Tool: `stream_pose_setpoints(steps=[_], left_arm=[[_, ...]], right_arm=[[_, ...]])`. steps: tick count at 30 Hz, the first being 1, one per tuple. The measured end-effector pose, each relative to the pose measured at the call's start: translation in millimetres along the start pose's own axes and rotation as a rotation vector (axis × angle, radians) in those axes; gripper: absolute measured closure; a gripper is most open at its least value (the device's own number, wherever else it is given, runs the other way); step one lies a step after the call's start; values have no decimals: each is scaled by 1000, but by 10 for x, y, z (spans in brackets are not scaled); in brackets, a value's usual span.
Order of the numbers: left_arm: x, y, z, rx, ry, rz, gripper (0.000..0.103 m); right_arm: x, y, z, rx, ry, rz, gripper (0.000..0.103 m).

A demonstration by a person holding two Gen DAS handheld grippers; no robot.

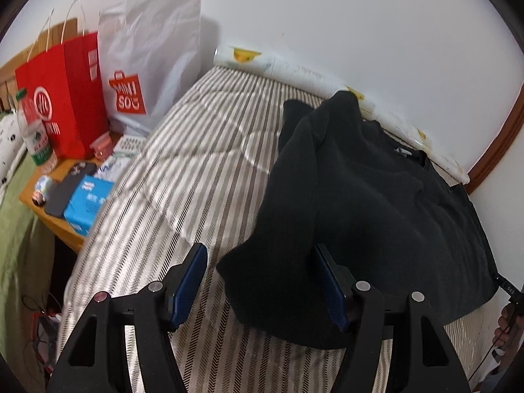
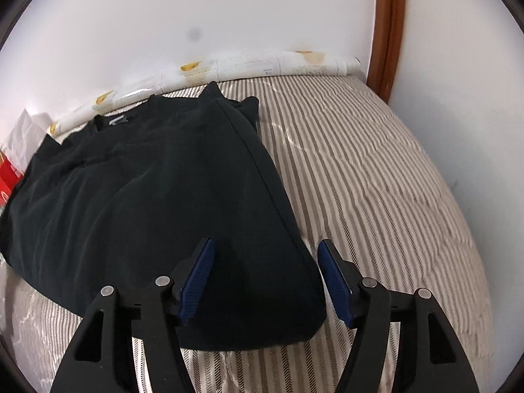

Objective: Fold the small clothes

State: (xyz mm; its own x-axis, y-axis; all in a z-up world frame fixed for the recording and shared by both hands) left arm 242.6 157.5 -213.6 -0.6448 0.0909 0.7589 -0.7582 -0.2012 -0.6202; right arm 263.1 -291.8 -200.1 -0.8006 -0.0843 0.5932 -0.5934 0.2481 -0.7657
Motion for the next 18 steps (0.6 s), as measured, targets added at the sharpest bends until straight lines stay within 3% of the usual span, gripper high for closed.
stream_pose_setpoints(steps=[7,9,10,12,13,14,18], left_arm=[[-183,-32,87,-10,8,-15,40],[-203,-45,140,-25,10,-13,47],[-214,-49,169,-27,24,-16,57],[-206,-47,213,-30,42,-18,72],[-194,-43,244,-36,66,-21,82],[-162,-39,265,-43,53,-11,84],[-20,15,315,-78,19,24,88]], right_arm=[[-221,-44,31,-50,-24,-33,37],[-265,-62,14,-48,-18,-34,38],[-275,-67,3,-42,-15,-33,41],[-275,-66,-28,-27,-56,-36,63],[-267,-61,-37,-24,-76,-37,82],[-245,-55,-53,-17,-89,-35,92],[-130,-24,-101,37,-46,-15,96]])
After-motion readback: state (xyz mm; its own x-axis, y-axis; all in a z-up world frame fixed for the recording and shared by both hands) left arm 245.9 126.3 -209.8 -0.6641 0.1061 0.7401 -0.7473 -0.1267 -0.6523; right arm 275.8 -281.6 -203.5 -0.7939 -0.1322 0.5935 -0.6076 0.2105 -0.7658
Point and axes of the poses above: each gripper's, at about its wrist camera, not at the fingertips, and x roughly against the way its jaws point, z to its right, y to its underside, the point moved 3 cm from there along -x, roughly the way its jaws point, and after that the axes turned 5 degrees about -x, right-handed, at the moved point
